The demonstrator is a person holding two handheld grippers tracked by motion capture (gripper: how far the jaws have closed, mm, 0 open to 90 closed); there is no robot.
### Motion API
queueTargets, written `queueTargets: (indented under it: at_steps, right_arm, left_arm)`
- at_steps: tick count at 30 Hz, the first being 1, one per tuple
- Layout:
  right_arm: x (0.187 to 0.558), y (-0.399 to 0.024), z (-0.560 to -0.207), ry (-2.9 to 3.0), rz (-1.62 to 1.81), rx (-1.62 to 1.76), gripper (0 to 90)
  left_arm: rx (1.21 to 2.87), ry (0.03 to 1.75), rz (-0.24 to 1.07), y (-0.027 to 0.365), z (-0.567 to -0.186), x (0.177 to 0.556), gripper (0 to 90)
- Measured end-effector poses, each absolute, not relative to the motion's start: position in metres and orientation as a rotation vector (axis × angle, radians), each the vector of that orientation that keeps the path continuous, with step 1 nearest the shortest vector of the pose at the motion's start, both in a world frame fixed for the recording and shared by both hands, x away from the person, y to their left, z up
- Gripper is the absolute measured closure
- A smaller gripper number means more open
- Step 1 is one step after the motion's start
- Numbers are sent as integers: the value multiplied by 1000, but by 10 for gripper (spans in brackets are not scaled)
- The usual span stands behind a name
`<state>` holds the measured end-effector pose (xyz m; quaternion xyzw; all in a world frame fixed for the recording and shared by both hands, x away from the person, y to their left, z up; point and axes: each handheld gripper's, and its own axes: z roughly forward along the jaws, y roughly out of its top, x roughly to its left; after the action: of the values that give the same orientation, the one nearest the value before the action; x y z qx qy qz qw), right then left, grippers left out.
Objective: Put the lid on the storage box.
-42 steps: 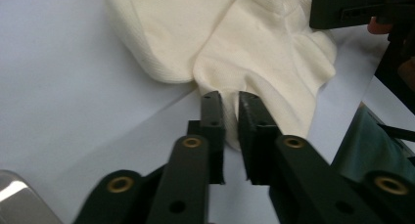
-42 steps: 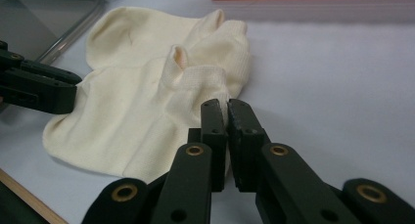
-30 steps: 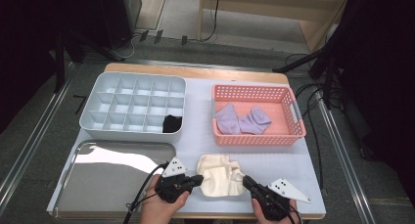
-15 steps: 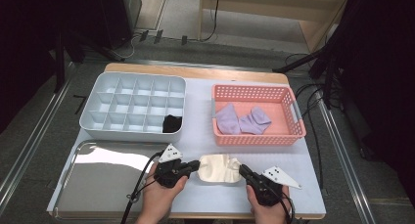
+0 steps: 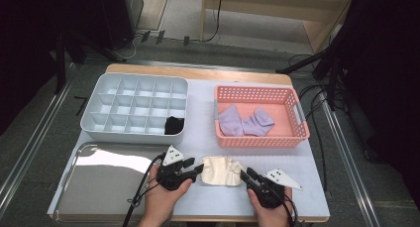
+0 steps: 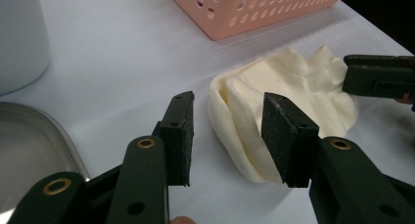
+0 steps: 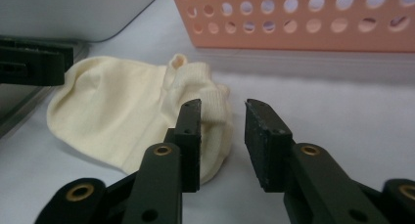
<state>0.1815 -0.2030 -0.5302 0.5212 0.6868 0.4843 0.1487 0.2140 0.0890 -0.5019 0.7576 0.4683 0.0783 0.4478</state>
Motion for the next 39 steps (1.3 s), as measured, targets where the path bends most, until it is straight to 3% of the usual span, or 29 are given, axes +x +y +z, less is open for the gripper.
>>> queueTargets:
  at_steps: [4,9,13,20,22,23,27,29,32,39]
  right_arm:
    - [186,-199,-532,2037,1336,1525,632]
    - [187,-198,-533,2082,1334,1511,818]
    - [183,-200,-529,2087,1376,1523,850]
    - [165,-205,-516,2096,1406,1489,853]
    - [163,-205,-519,2103,1367,1491,830]
    - [165,-206,-522,2070,1347,1495,761]
    - [162,-207,-517,1997,1418,1470,750]
    - [161,-203,-510,1981,1444,1420,793]
    - [166,-183,-506,2061,1475,1365,876]
    - [178,-157,-517,2157,1413,1348,884]
  left_arm:
    - [1897,1172,155,86,-506,216,545]
    - [1916,1163,88,84,-509,215,736]
    - [1901,1157,12,88,-507,210,810]
    - [1902,1149,-36,87,-505,198,806]
    - [1909,1149,-19,84,-507,197,729]
    - [1909,1152,0,83,-506,196,637]
    - [1884,1136,43,84,-503,195,588]
    - [1876,1134,32,85,-502,196,608]
    - [1898,1128,9,83,-506,198,734]
    - [1903,1126,0,82,-508,199,741]
